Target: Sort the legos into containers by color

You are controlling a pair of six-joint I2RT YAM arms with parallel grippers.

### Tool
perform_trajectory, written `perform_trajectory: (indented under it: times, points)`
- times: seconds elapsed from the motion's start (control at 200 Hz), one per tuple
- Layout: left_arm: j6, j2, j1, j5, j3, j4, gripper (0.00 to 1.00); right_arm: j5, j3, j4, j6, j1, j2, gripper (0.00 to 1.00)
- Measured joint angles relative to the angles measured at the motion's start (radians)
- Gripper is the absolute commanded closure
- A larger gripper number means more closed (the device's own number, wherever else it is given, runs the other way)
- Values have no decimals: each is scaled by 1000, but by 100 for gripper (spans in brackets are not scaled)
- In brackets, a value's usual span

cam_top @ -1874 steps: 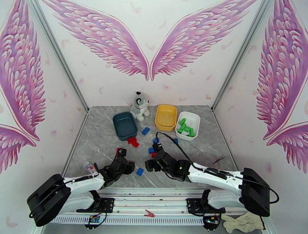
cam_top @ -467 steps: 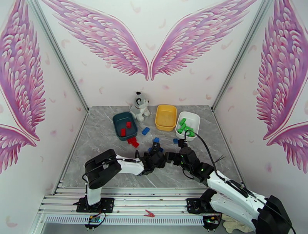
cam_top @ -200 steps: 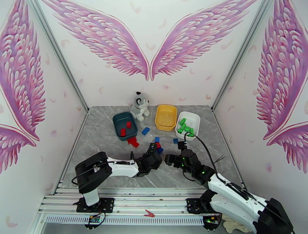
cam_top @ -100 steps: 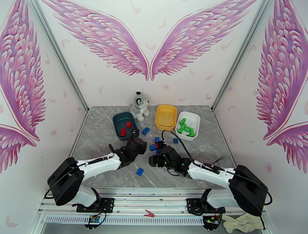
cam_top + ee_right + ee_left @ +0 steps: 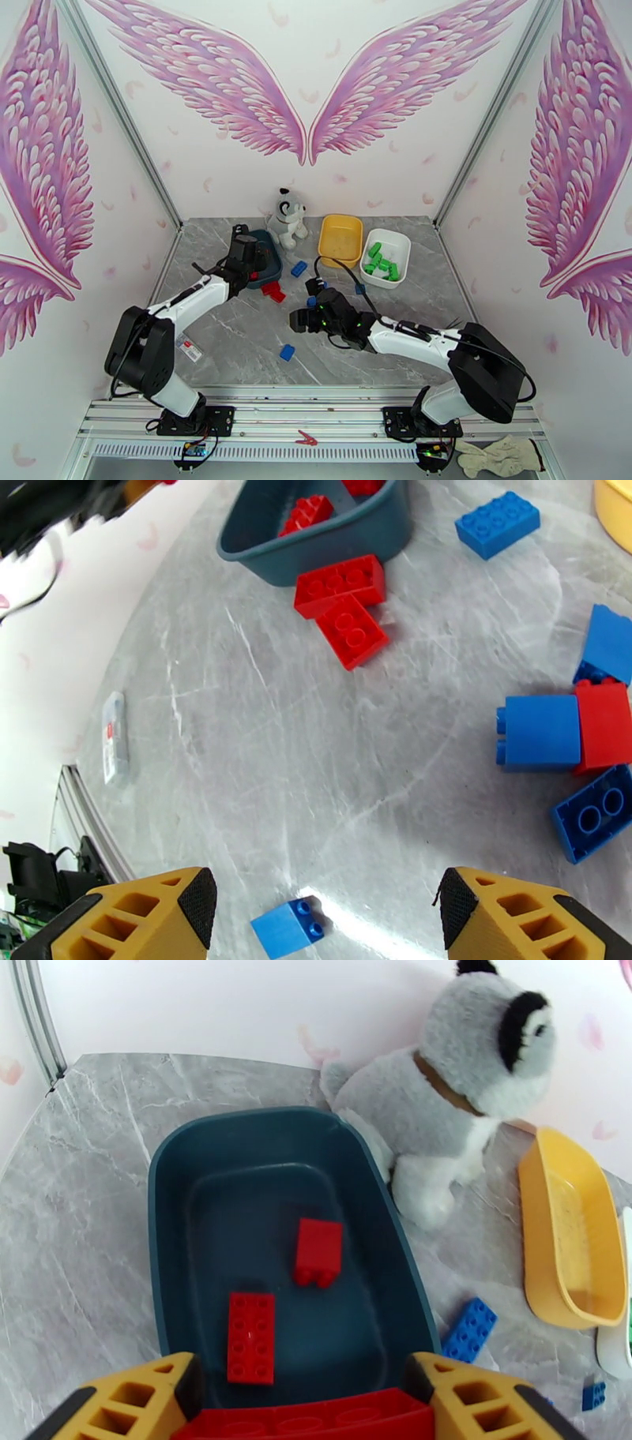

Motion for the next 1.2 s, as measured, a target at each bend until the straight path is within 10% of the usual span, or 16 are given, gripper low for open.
perform_trajectory:
  times: [0.18,0.82,1.2]
  points:
    - [18,71,16,20,51,-36,9,2,2,-19,-17,0,-2,18]
    - [-44,-262,-253,-53,-299,14,8,134,-100,-130,-35,0,-218,14]
    - [-192,-180,-360,-24,-469,167,12,159,-150,-140,-37,0,-257,13]
